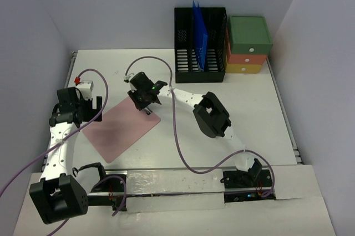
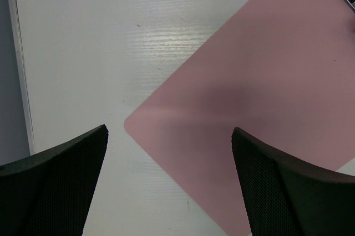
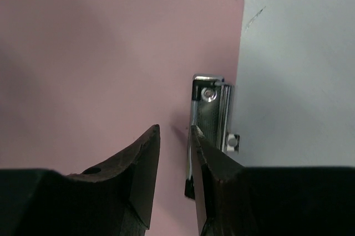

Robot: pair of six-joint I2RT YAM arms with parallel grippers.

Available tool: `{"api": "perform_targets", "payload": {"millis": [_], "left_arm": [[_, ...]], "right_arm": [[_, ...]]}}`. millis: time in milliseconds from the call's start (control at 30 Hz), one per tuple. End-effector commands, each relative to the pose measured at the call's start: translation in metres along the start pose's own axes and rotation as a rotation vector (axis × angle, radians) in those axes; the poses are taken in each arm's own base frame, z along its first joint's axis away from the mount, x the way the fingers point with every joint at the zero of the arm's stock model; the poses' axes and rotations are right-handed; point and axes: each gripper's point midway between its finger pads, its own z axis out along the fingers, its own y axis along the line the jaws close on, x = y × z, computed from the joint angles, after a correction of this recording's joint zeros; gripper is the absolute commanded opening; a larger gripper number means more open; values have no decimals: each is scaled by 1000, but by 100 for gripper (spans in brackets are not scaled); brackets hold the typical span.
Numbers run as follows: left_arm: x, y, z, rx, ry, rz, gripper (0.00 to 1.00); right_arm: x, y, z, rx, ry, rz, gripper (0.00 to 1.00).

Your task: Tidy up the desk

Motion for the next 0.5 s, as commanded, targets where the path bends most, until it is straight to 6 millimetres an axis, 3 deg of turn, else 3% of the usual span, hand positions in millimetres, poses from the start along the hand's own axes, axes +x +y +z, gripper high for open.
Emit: {"api": "perform_targets", "payload": {"millis": [0,167,367,467], "left_arm": [[-9,-1,-3,10,-44,4,99],[-8,-1,-2,14,-40,5,99],[-9,-2,-4,14,-49,7,99],[-10,-1,-5,13,-50,7,99]], "right_arm": [[12,-5,9,38,57,-3,37],[9,-10,6,76,45,9,37],[22,-7,3,72,84,39,36],[31,-8,1,88,112,48,31]]}}
